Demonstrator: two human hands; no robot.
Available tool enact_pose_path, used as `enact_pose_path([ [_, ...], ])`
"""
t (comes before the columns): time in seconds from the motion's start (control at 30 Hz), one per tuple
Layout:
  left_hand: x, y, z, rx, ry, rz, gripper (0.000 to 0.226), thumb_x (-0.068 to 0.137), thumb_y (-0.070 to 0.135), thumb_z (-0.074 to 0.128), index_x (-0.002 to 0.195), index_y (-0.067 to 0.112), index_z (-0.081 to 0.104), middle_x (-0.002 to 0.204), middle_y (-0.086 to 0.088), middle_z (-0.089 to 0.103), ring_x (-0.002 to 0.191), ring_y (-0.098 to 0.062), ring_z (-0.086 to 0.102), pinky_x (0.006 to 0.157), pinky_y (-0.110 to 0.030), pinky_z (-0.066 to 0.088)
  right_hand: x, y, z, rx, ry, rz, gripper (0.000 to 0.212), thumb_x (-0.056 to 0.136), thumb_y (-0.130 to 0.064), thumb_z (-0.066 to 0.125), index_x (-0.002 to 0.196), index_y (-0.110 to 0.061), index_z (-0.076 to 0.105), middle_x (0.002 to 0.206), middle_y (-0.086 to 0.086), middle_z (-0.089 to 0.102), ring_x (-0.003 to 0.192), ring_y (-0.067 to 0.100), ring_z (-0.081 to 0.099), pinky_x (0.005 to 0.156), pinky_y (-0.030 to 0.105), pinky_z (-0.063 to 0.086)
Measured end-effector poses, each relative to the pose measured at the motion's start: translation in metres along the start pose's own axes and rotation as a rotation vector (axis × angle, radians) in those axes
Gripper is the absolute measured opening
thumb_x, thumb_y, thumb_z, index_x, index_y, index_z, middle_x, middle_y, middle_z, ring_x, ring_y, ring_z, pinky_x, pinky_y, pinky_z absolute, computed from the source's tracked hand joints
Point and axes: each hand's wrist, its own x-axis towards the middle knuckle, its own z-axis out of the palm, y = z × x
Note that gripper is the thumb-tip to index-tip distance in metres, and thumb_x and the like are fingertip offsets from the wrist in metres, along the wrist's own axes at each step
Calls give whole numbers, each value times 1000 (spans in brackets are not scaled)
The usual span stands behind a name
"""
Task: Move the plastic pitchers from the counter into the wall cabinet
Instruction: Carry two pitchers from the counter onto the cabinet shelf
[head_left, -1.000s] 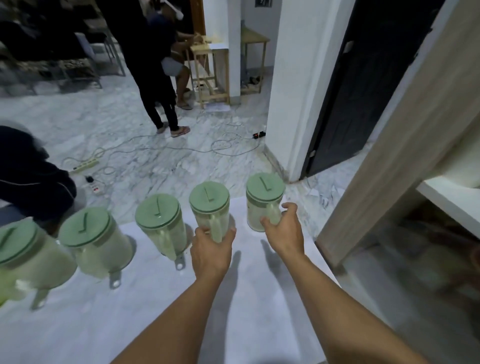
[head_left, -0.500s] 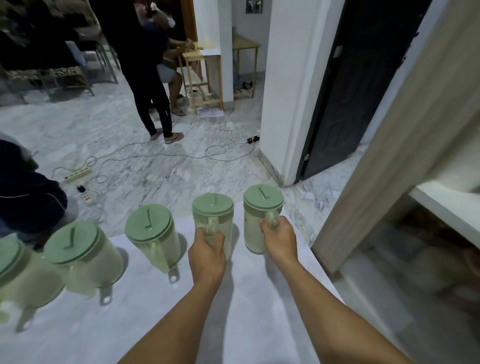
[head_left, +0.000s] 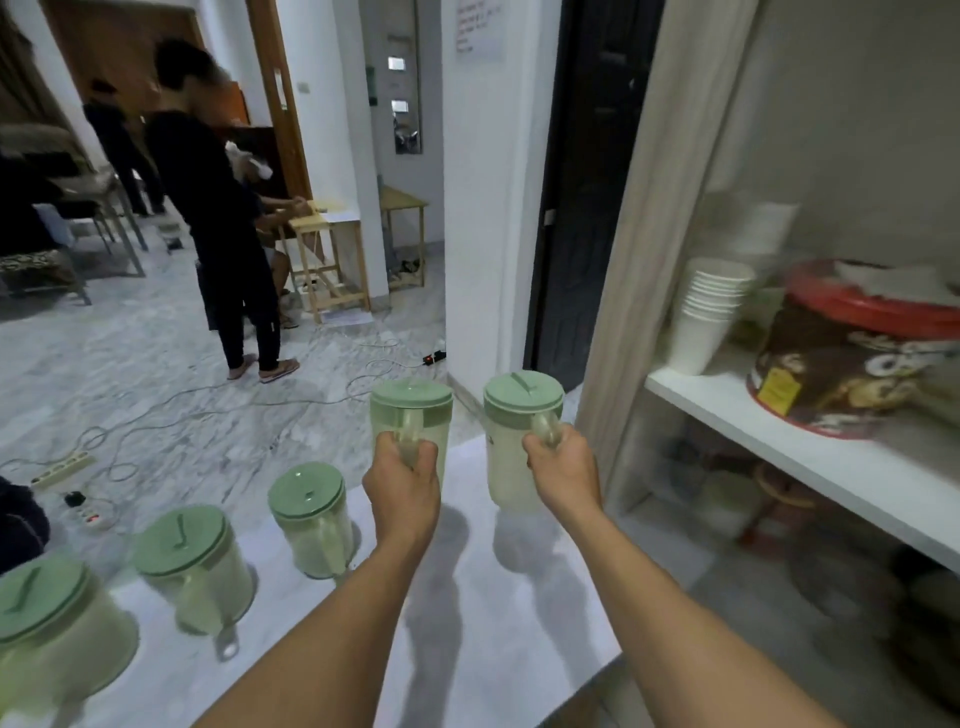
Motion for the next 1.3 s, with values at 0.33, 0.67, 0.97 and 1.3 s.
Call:
enact_pose_path([
  [0.33, -84, 93, -93, -159, -194, 135, 48, 93, 53, 51, 72, 10, 54, 64, 3, 52, 61, -12, 47, 51, -20, 27, -147, -80, -88, 40, 344, -46, 18, 83, -24, 62, 84, -6, 65, 75, 15, 71, 67, 28, 64, 58, 32, 45],
  [0.67, -186, 172, -134, -318, -442, 240, 57, 90, 60, 47, 74, 9, 64, 73, -5, 65, 73, -24, 59, 64, -34, 36, -283, -130, -202, 26, 615, -62, 13, 81, -27, 63, 77, -14, 63, 74, 7, 70, 70, 26, 64, 58, 31, 44],
  [0.97, -318, 247, -138, -428, -610, 369, 36, 90, 45, 58, 70, 16, 65, 66, 2, 65, 69, -20, 62, 64, -32, 44, -402, -138, -330, -8, 885, -56, 16, 81, -29, 66, 77, -14, 67, 71, 4, 69, 66, 22, 63, 58, 30, 44],
  [1.3, -456, 316, -127, -475, -761, 441, 35, 88, 42, 62, 65, 15, 64, 65, 1, 62, 64, -16, 56, 62, -30, 41, -500, -127, -458, -30, 1101, -34, 19, 82, -31, 67, 80, -13, 70, 71, 3, 68, 60, 17, 59, 49, 26, 38],
])
